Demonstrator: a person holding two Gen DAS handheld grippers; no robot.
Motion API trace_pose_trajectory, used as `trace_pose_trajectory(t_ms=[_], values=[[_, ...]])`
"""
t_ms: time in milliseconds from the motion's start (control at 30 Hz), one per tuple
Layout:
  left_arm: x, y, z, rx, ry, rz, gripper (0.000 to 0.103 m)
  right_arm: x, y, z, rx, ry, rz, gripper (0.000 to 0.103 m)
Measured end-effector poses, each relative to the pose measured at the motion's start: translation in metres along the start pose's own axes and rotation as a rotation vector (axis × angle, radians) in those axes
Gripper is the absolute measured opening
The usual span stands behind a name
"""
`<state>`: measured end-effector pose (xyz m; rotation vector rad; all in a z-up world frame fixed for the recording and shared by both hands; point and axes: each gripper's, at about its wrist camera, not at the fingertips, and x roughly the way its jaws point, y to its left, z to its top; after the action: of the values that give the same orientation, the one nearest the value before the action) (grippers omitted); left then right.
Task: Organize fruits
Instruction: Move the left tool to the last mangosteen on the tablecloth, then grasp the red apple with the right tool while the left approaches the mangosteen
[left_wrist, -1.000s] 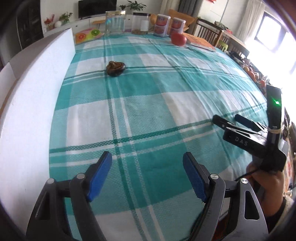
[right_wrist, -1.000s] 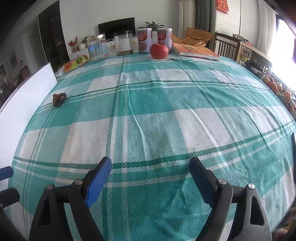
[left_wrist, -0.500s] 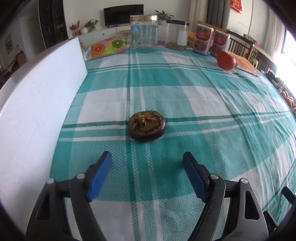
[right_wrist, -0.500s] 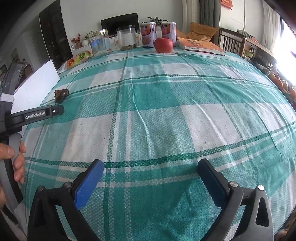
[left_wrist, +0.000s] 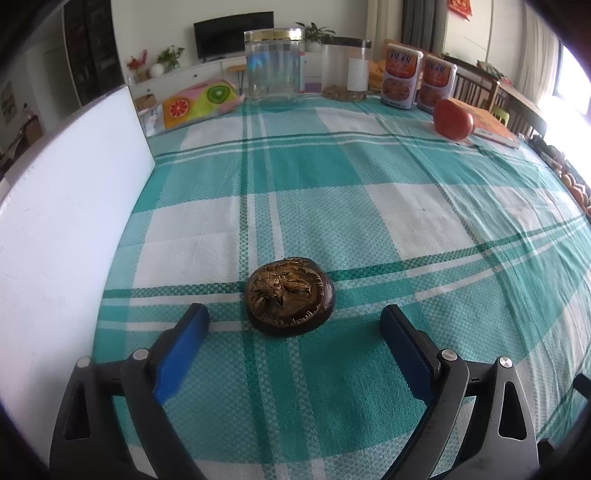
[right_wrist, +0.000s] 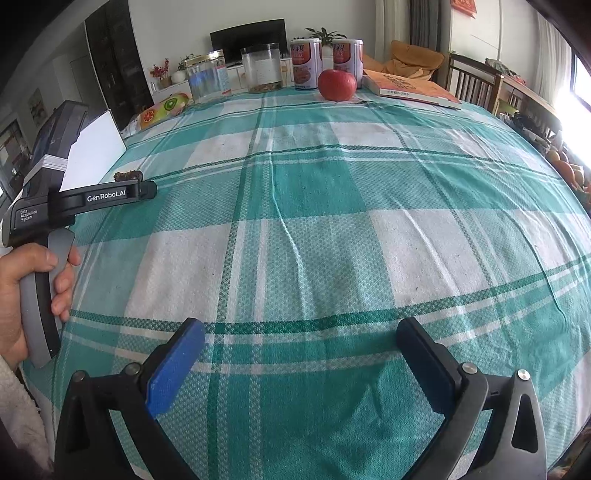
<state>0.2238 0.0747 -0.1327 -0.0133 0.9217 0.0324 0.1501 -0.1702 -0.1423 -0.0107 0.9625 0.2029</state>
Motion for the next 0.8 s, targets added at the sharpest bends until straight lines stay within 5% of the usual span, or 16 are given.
trace_pose_trajectory(t_ms=[167, 433, 633, 700, 733, 800], values=[[0.000, 0.000, 0.000, -0.002, 0.000, 0.000, 0.096, 0.035, -0.050, 0.086, 0.050, 0.024, -0.002, 0.103], [0.001, 0.001, 0.000, -0.004, 0.000, 0.000, 0.097, 0.118, -0.072, 0.249, 0.013, -0.088, -0.096, 0.103], [0.001, 0.002, 0.000, -0.006, 0.001, 0.000, 0.097, 0.174, -0.071, 0.313, 0.069, -0.082, -0.120, 0.102], [0.002, 0.001, 0.000, -0.006, 0.001, 0.001, 0.097, 0.186, -0.072, 0.323, 0.081, -0.072, -0.119, 0.091], [0.002, 0.001, 0.000, -0.006, 0.001, 0.003, 0.097, 0.191, -0.074, 0.326, 0.091, -0.053, -0.096, 0.070], [0.002, 0.001, 0.000, -0.006, 0.001, 0.003, 0.098, 0.193, -0.081, 0.329, 0.121, -0.046, -0.063, 0.069]])
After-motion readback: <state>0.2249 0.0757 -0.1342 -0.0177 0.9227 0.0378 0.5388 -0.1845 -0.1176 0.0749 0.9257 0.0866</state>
